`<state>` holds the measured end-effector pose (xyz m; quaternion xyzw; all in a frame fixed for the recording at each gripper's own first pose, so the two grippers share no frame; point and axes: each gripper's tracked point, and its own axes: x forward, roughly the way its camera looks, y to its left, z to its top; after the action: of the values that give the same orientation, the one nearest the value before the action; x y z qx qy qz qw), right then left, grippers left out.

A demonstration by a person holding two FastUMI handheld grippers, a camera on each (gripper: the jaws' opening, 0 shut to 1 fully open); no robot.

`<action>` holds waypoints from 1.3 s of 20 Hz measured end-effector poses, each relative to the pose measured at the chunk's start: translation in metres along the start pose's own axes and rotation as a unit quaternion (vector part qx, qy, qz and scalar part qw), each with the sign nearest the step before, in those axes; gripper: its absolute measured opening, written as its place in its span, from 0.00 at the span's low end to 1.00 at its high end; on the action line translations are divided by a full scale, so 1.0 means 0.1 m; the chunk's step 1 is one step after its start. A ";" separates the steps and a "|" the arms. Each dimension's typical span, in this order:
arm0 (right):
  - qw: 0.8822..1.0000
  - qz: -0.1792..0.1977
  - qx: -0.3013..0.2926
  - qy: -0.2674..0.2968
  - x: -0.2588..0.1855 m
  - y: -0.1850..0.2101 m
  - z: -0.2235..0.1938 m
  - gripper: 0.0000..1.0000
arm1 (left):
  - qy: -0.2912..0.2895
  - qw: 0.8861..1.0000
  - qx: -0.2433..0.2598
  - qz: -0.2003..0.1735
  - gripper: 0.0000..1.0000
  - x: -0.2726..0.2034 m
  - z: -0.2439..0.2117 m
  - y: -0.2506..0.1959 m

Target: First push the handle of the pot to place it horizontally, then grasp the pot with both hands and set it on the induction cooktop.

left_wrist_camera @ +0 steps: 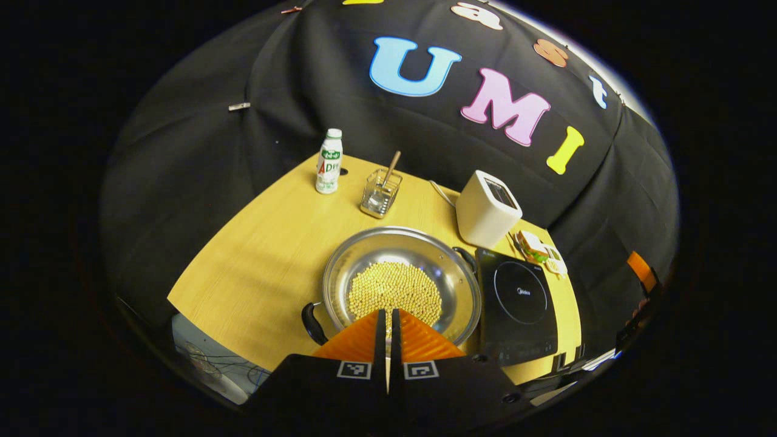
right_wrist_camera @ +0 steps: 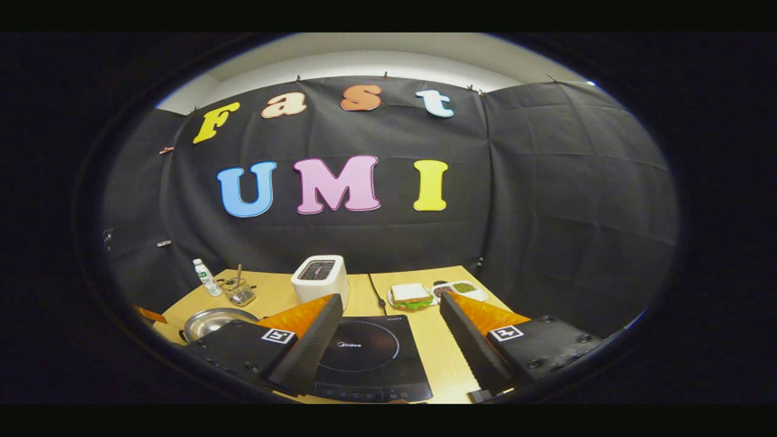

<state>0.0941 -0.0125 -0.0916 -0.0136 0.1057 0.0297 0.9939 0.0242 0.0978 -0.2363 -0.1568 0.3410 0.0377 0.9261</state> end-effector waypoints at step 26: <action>0.997 -0.071 -0.036 0.018 -0.56 0.68 -0.34 0.98 | 0.188 0.967 0.118 -0.124 0.05 0.61 -0.90 0.42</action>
<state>0.0281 0.0514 -0.1142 -0.0570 0.1214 -0.0372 0.9903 0.0071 0.1070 -0.3515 -0.0922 0.4891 -0.1481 0.8546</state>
